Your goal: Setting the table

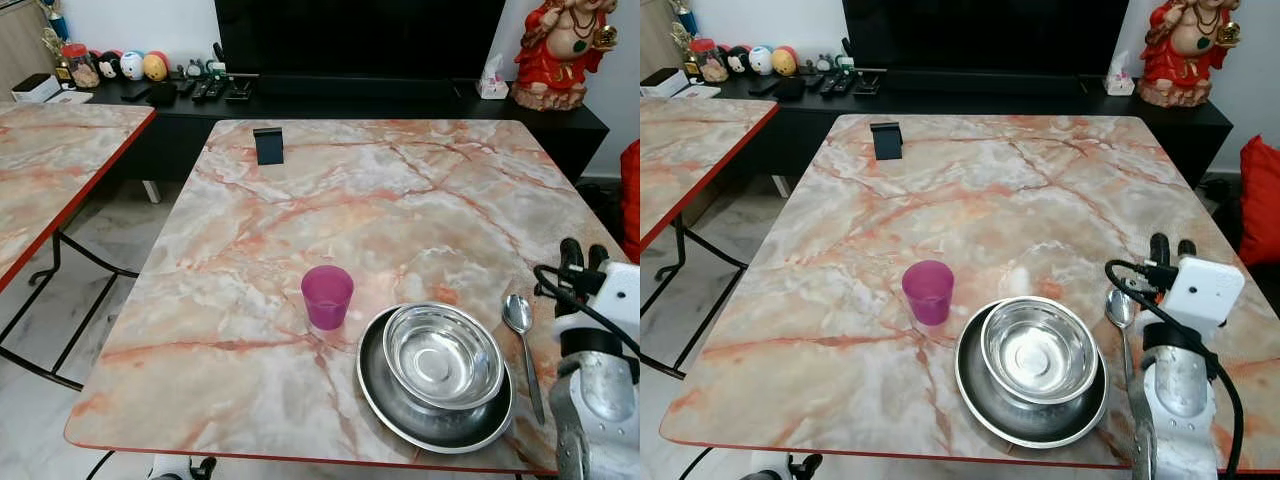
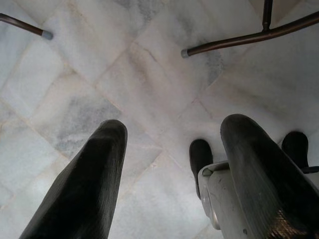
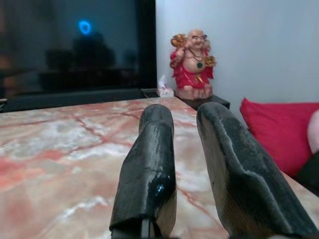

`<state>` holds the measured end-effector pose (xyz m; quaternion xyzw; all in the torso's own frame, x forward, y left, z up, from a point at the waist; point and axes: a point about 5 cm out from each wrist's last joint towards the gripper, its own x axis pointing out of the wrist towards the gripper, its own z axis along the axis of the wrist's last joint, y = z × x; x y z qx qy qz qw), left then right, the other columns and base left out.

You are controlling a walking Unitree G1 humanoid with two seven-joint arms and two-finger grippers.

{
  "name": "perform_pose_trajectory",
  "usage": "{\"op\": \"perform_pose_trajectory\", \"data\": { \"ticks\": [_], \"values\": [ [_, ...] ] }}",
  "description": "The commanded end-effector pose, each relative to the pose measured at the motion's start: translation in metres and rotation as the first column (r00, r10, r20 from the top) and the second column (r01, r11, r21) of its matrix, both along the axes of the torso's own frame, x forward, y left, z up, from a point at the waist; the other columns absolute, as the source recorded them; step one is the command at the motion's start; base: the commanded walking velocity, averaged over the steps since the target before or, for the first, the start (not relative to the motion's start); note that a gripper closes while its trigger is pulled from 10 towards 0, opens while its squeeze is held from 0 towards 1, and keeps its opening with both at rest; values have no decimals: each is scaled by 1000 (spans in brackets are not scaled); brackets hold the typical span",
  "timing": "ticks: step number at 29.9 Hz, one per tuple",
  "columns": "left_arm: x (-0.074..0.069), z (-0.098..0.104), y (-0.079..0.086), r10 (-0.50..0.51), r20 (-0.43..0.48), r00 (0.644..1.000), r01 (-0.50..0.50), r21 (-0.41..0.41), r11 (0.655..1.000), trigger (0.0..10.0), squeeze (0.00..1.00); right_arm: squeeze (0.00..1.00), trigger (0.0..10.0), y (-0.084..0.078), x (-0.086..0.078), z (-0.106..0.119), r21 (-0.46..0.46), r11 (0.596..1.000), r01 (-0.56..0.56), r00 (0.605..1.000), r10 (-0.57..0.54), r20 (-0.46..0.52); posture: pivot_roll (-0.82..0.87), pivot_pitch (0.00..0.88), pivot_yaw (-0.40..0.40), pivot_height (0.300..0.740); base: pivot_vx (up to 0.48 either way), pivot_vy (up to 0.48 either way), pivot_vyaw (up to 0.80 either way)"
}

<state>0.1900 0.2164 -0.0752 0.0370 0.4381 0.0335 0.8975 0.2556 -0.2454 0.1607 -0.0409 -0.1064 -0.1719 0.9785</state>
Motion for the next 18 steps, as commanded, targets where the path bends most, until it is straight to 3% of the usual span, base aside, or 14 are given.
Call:
{"op": "perform_pose_trajectory", "data": {
  "ticks": [1, 18],
  "values": [
    [-3, -1, 3, 16, -1, 1000, -16, 2, 1000, 10000, 0, 0, 10000, 2, 2, -3, -15, 1000, -14, 1000, 13, -12, 9, 0, -4, 740, 0, 0, 0],
    [-4, -1, 3, 10, -8, 1000, -10, 4, 1000, 10000, 0, 0, 10000, 7, 12, 1, -17, 999, -35, 999, 36, 24, 14, 0, -2, 740, 0, 0, 0]
  ]
}}
